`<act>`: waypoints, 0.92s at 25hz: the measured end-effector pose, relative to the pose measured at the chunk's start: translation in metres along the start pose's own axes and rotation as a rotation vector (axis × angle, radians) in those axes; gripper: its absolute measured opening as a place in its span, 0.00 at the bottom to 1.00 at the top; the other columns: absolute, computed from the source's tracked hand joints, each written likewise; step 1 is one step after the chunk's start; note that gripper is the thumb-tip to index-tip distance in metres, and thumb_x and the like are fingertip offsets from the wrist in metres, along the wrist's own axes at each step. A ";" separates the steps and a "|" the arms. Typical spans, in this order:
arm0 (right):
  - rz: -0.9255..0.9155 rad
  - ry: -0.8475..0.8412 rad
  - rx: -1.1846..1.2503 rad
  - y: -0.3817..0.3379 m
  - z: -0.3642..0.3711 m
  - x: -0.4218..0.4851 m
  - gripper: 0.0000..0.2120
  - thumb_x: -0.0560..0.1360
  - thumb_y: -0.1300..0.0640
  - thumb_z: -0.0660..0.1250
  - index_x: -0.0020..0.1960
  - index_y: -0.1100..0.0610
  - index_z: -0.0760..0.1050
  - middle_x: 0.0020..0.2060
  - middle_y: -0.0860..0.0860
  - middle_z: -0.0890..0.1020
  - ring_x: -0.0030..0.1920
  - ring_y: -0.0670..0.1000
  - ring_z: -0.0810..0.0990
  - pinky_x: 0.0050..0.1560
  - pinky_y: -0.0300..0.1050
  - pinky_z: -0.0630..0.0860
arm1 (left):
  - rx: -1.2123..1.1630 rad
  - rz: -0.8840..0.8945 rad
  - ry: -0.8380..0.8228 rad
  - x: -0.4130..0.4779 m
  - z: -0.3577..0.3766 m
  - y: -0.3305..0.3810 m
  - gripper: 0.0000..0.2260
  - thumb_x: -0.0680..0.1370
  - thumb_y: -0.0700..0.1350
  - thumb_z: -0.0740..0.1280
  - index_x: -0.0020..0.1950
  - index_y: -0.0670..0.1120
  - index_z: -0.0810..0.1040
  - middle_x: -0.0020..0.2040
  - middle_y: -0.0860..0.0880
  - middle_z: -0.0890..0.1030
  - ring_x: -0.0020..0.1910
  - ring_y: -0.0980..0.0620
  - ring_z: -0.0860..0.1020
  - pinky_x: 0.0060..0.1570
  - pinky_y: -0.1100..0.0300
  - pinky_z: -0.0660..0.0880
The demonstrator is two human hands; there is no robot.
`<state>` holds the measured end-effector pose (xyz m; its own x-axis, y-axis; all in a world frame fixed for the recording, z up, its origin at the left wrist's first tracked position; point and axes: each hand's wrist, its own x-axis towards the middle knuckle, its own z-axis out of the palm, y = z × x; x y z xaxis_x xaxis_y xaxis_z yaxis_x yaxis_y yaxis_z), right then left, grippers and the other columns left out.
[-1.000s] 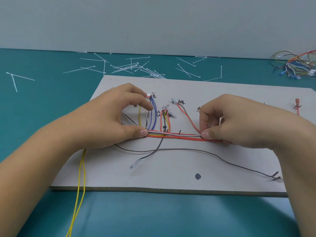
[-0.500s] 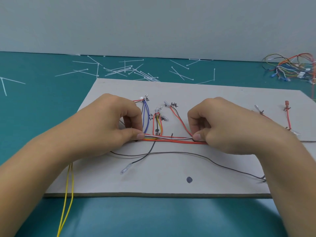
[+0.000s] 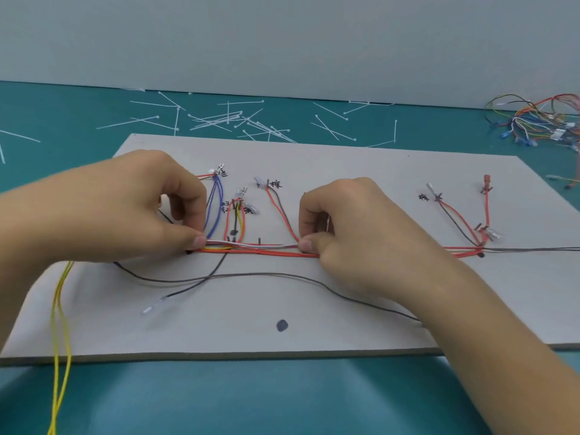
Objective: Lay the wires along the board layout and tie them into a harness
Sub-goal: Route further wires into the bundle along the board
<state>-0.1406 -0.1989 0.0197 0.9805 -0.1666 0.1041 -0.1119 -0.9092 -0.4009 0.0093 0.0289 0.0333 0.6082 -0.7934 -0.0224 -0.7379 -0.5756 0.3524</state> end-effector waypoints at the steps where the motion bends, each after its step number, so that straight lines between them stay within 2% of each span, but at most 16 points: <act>1: 0.024 0.015 0.027 0.000 -0.001 0.002 0.09 0.70 0.55 0.77 0.37 0.51 0.77 0.34 0.43 0.79 0.36 0.44 0.76 0.38 0.46 0.77 | -0.007 -0.009 0.002 -0.001 0.000 -0.001 0.16 0.62 0.69 0.67 0.43 0.64 0.83 0.42 0.65 0.82 0.39 0.59 0.81 0.42 0.52 0.81; 4: 0.095 -0.033 0.075 0.008 -0.011 0.002 0.10 0.69 0.52 0.80 0.36 0.51 0.79 0.31 0.45 0.80 0.32 0.41 0.76 0.28 0.32 0.70 | -0.113 0.039 0.008 0.000 0.007 0.006 0.13 0.64 0.65 0.67 0.45 0.66 0.83 0.41 0.63 0.82 0.43 0.60 0.80 0.39 0.58 0.75; 7: 0.125 -0.114 0.089 0.016 -0.025 0.000 0.07 0.72 0.57 0.76 0.37 0.50 0.82 0.28 0.39 0.80 0.28 0.37 0.76 0.27 0.27 0.68 | -0.168 0.096 0.024 0.001 0.013 0.016 0.07 0.67 0.55 0.71 0.43 0.64 0.84 0.38 0.64 0.83 0.43 0.59 0.81 0.36 0.72 0.70; 9: 0.151 -0.111 0.129 0.023 -0.036 -0.002 0.08 0.73 0.60 0.74 0.37 0.50 0.83 0.25 0.38 0.79 0.25 0.38 0.76 0.24 0.28 0.67 | -0.200 0.108 0.053 0.002 0.016 0.018 0.07 0.67 0.51 0.71 0.42 0.62 0.85 0.37 0.64 0.83 0.42 0.58 0.81 0.38 0.74 0.70; 11: 0.180 -0.139 0.158 0.027 -0.045 -0.004 0.08 0.73 0.60 0.74 0.38 0.48 0.83 0.24 0.41 0.80 0.24 0.40 0.76 0.23 0.29 0.67 | -0.223 0.128 0.073 0.002 0.020 0.020 0.05 0.67 0.50 0.71 0.40 0.59 0.85 0.35 0.62 0.83 0.40 0.57 0.81 0.39 0.73 0.71; 14: 0.213 -0.229 0.158 0.027 -0.046 -0.005 0.08 0.73 0.60 0.73 0.39 0.48 0.84 0.27 0.47 0.83 0.26 0.44 0.80 0.28 0.38 0.77 | -0.233 0.150 0.104 0.005 0.026 0.026 0.01 0.68 0.50 0.73 0.38 0.57 0.84 0.36 0.59 0.83 0.40 0.54 0.81 0.39 0.64 0.76; 17: 0.231 -0.224 0.168 0.028 -0.046 -0.005 0.07 0.73 0.58 0.75 0.39 0.48 0.84 0.28 0.49 0.84 0.27 0.44 0.81 0.32 0.42 0.80 | -0.246 0.187 0.127 0.007 0.034 0.035 0.06 0.72 0.46 0.76 0.41 0.58 0.84 0.39 0.58 0.82 0.41 0.53 0.81 0.42 0.54 0.78; 20: 0.213 -0.202 0.168 0.027 -0.050 -0.006 0.06 0.72 0.57 0.76 0.39 0.47 0.85 0.28 0.47 0.84 0.27 0.44 0.80 0.38 0.47 0.81 | -0.267 0.240 0.156 0.010 0.045 0.050 0.09 0.74 0.42 0.74 0.47 0.58 0.85 0.41 0.58 0.82 0.40 0.53 0.79 0.41 0.60 0.76; 23: 0.192 -0.178 0.170 0.028 -0.052 -0.007 0.05 0.72 0.54 0.78 0.39 0.44 0.85 0.30 0.44 0.85 0.29 0.43 0.81 0.38 0.45 0.79 | -0.218 0.274 0.177 0.014 0.051 0.062 0.07 0.75 0.44 0.74 0.48 0.57 0.86 0.39 0.60 0.82 0.38 0.55 0.77 0.38 0.68 0.71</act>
<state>-0.1592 -0.2426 0.0555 0.9586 -0.2463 -0.1431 -0.2841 -0.7884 -0.5456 -0.0432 -0.0277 0.0070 0.4528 -0.8542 0.2554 -0.8119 -0.2766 0.5141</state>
